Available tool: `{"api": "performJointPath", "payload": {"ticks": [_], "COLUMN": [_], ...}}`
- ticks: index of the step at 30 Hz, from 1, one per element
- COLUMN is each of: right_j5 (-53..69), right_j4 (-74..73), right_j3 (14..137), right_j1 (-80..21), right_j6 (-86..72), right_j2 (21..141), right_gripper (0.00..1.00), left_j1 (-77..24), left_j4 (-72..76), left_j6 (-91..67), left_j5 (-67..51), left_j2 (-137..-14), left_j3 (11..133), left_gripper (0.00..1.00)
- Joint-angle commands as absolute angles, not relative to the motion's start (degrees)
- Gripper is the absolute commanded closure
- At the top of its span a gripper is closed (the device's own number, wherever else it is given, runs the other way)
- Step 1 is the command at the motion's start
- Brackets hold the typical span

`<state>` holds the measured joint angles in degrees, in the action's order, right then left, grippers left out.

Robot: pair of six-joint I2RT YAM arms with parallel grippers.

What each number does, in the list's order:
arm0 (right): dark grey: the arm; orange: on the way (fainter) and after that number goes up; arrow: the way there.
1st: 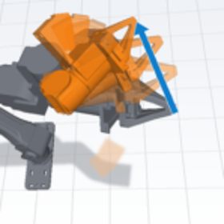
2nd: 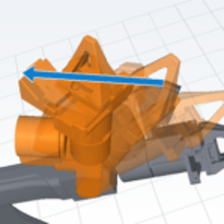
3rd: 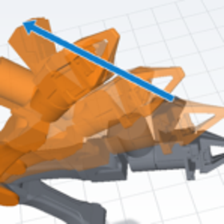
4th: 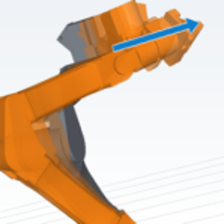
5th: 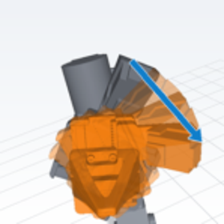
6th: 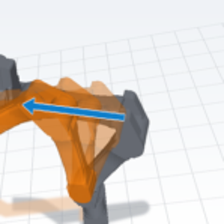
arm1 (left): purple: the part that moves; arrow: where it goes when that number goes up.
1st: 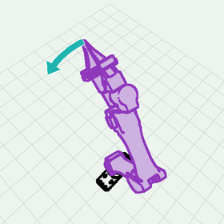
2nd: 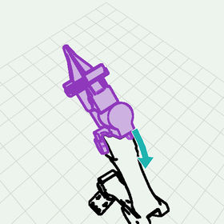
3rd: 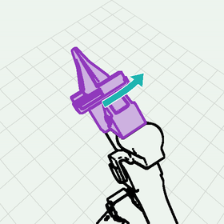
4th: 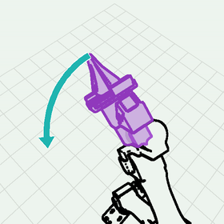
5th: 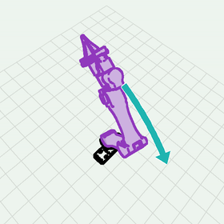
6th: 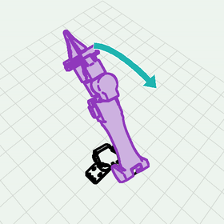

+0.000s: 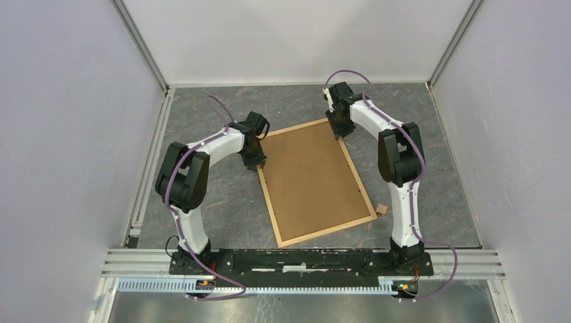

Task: Put the photo into the frame
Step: Install the photo frame at the center of the board.

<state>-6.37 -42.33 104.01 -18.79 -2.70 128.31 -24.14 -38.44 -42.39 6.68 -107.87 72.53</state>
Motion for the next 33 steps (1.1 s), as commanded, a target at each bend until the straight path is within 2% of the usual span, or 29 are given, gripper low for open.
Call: {"api": "performJointPath", "payload": {"ticks": [1,13,26,33], "right_j5": [-6.7,-6.7,-19.8,-16.1], "right_j4": [-40.4,-40.7,-40.4,-38.8], "right_j3": [103.6,103.2,100.2,97.2], "right_j1": [-17.1,-17.0,-18.6,-18.8], "right_j6": [-3.0,-2.6,-0.6,-0.5], "right_j2": [124.7,126.5,130.6,133.2], "right_gripper": [0.66,0.67,0.67,0.64], "left_j1": [-24.0,-24.3,-24.3,-24.3], "left_j4": [-40.0,-40.1,-40.2,-40.1], "left_j6": [-41.9,-42.0,-41.7,-41.6], "left_j5": [8.7,8.8,9.2,9.1], "left_j2": [-109.9,-109.8,-109.9,-109.9], "left_j3": [71.9,72.0,71.9,71.8], "left_gripper": [0.66,0.67,0.67,0.67]}}
